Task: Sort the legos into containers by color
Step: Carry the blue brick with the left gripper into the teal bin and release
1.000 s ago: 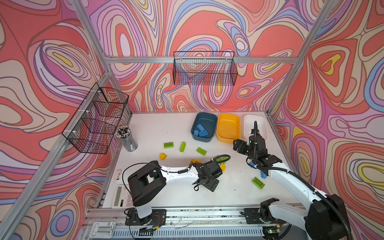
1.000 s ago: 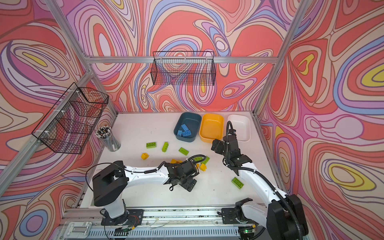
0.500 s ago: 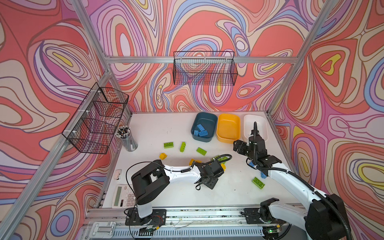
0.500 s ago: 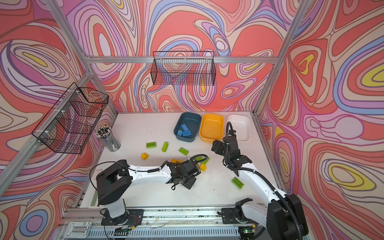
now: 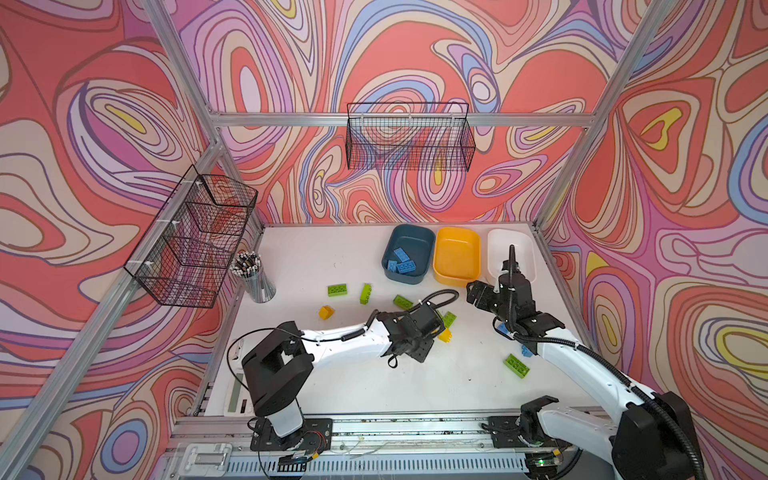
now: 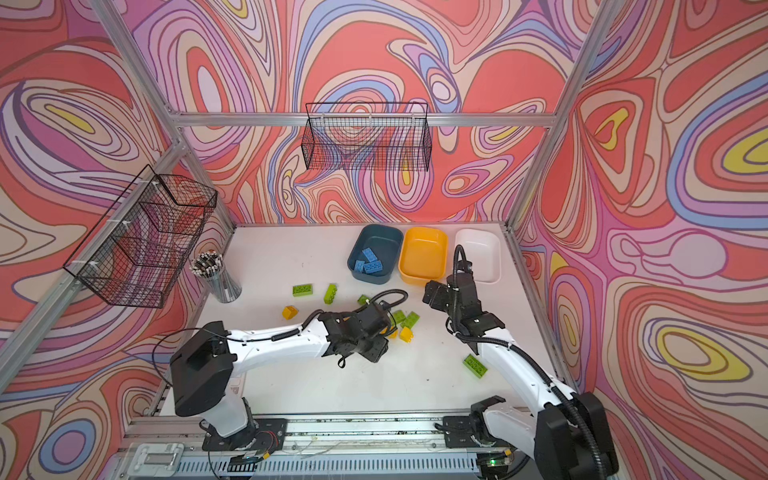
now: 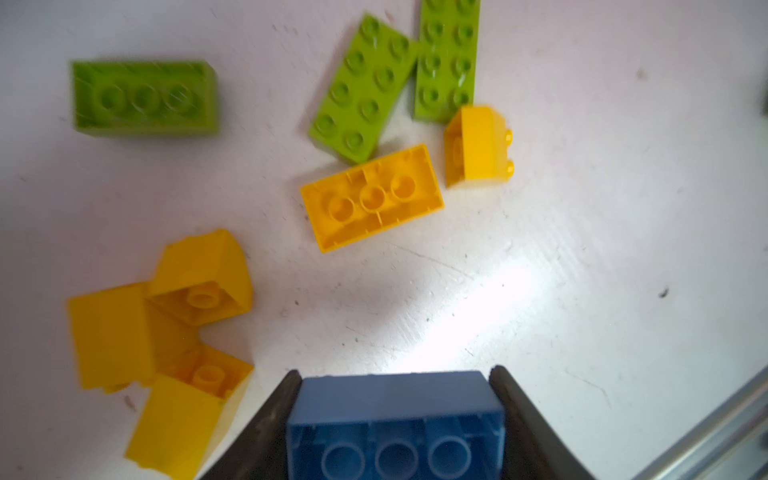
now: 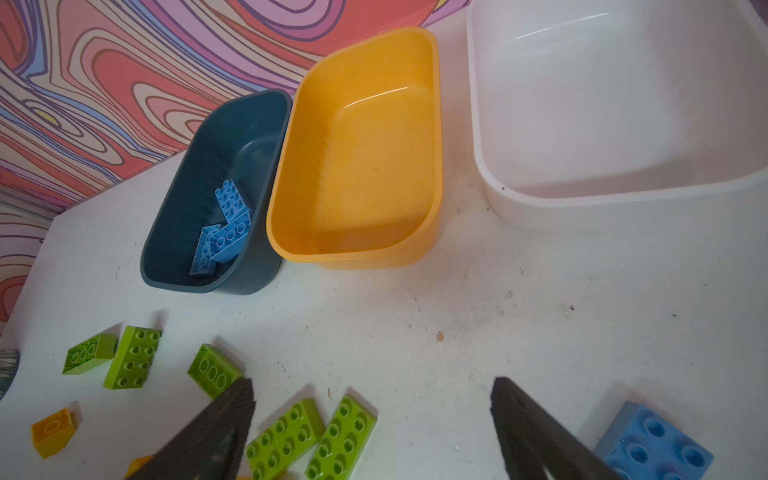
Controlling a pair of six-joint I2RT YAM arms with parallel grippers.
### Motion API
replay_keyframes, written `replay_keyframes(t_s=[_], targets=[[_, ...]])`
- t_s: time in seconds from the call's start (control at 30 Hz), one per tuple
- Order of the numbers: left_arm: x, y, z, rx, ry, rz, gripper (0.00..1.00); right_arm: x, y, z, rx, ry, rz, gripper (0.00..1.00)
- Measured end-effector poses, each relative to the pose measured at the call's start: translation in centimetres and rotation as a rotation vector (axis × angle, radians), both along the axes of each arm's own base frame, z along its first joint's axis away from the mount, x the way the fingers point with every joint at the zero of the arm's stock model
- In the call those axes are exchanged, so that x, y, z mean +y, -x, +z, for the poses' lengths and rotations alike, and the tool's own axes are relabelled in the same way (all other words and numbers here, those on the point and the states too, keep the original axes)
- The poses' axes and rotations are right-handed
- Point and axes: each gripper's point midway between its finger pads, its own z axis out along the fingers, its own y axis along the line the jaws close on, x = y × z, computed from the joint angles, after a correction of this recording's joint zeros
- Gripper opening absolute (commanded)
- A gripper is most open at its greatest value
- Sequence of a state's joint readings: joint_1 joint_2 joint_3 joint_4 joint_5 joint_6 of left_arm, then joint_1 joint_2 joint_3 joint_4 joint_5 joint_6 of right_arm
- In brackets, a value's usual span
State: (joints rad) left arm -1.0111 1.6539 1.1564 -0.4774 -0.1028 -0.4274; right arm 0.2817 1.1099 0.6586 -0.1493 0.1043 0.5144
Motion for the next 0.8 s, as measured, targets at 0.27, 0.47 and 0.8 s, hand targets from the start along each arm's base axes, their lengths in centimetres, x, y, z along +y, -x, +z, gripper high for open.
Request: replay_keyframes(t_s=[0.27, 0.47, 0.8], targets=[[2.5, -9.4, 10.5, -0.143, 0.174, 0.12, 0.49, 0.1, 1.3, -1.1, 0.013, -0.016, 0.021, 0.94], [2.4, -16.8, 13.5, -0.181, 0.219, 0.161, 0.48, 0.3, 2.0, -2.2, 0.029, -0.024, 0.039, 0.94], [1.1, -26.4, 8.5, -0.122, 0.179, 0.208, 0.48, 0.7, 2.3, -2.4, 0.017, -0.042, 0.062, 0.94]])
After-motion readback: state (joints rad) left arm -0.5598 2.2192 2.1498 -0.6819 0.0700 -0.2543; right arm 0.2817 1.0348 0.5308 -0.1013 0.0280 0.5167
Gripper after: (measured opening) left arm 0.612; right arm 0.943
